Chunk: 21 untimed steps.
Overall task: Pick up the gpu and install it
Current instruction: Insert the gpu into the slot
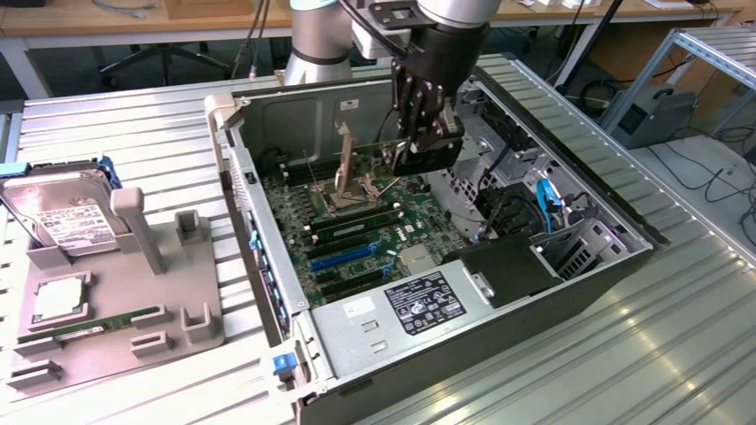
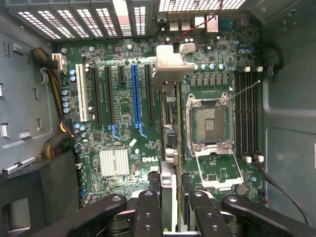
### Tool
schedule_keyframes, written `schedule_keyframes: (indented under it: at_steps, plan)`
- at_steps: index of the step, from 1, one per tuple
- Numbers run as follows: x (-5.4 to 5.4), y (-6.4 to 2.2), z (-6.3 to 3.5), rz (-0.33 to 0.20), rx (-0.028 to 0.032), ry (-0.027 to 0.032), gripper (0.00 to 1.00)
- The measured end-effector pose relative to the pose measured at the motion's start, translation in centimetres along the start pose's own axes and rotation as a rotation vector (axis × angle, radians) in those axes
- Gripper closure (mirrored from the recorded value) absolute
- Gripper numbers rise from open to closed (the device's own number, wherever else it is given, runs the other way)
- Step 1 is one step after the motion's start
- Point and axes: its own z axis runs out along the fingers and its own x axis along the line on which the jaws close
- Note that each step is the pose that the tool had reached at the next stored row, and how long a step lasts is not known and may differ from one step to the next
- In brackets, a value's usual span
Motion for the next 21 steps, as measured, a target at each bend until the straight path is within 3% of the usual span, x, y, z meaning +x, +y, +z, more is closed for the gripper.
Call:
schedule_keyframes:
  at_steps: [21]
  plan:
    - [0.12, 0.37, 0.41, 0.0, 0.0, 0.0, 0.73]
